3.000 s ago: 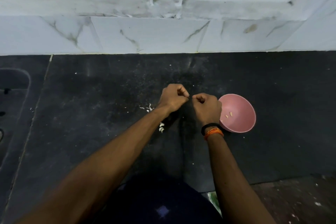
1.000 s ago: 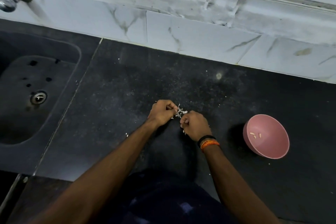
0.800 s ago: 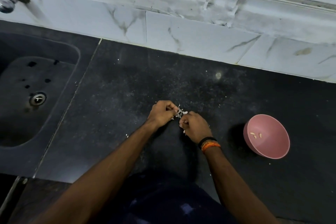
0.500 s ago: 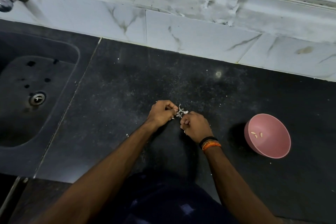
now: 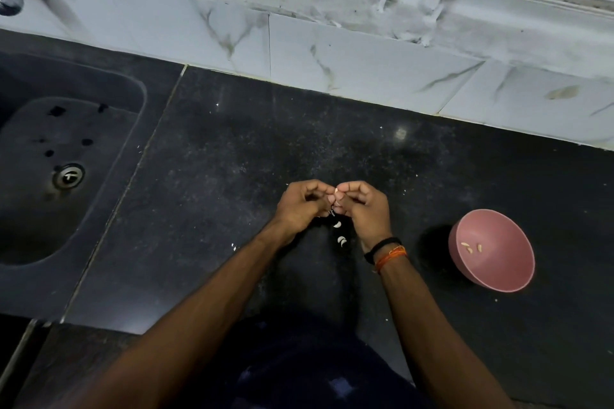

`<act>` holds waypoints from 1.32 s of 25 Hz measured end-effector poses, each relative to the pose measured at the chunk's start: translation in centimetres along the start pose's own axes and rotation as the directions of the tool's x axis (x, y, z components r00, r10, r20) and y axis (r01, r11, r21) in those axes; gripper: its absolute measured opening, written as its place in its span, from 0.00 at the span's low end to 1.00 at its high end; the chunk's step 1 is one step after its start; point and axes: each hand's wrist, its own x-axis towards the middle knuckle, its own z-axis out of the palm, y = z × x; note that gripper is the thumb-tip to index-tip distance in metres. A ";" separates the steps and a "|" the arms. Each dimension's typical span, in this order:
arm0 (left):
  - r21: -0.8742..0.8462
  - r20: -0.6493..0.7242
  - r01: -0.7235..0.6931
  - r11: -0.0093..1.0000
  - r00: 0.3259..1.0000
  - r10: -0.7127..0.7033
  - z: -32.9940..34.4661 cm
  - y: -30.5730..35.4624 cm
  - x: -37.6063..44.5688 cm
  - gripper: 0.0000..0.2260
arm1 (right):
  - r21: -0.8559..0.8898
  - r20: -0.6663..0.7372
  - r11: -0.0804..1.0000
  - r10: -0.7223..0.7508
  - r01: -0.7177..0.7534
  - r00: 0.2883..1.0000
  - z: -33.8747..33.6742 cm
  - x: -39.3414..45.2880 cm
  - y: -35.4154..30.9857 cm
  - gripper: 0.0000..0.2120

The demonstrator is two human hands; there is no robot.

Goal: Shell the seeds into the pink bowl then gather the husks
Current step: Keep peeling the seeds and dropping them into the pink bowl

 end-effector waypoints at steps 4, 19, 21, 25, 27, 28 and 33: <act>0.037 -0.043 -0.101 0.994 0.994 0.103 -0.2 0.7 -0.1 0.08 | 0.052 0.019 0.998 -0.021 0.020 1.000 0.0 -0.2 -1.0 0.05; 0.076 -0.095 -0.148 0.986 0.983 0.155 0.6 0.5 0.0 0.04 | -0.397 0.017 0.890 -0.239 0.225 0.971 -0.2 -0.2 -1.9 0.04; 0.103 -0.101 -0.146 0.984 0.983 0.157 0.6 0.6 0.1 0.04 | -0.400 0.024 0.890 -0.227 0.217 0.974 -0.1 0.0 -1.9 0.04; 0.179 -0.079 -0.156 0.972 0.982 0.172 0.5 0.9 0.3 0.03 | -0.374 0.021 0.915 -0.154 0.150 0.988 -0.1 0.6 -2.1 0.05; 0.215 -0.079 -0.167 0.962 0.979 0.187 0.6 0.9 0.5 0.03 | -0.352 0.005 0.929 -0.119 0.113 0.993 -0.1 0.8 -2.3 0.06; 0.226 -0.085 -0.172 0.959 0.977 0.195 0.6 0.9 0.6 0.03 | -0.338 -0.008 0.937 -0.102 0.093 0.995 0.0 0.9 -2.4 0.06; 0.302 -0.105 -0.179 0.937 0.970 0.219 0.9 0.8 0.8 0.04 | -0.307 -0.063 0.952 -0.015 -0.005 0.998 0.1 0.9 -2.6 0.06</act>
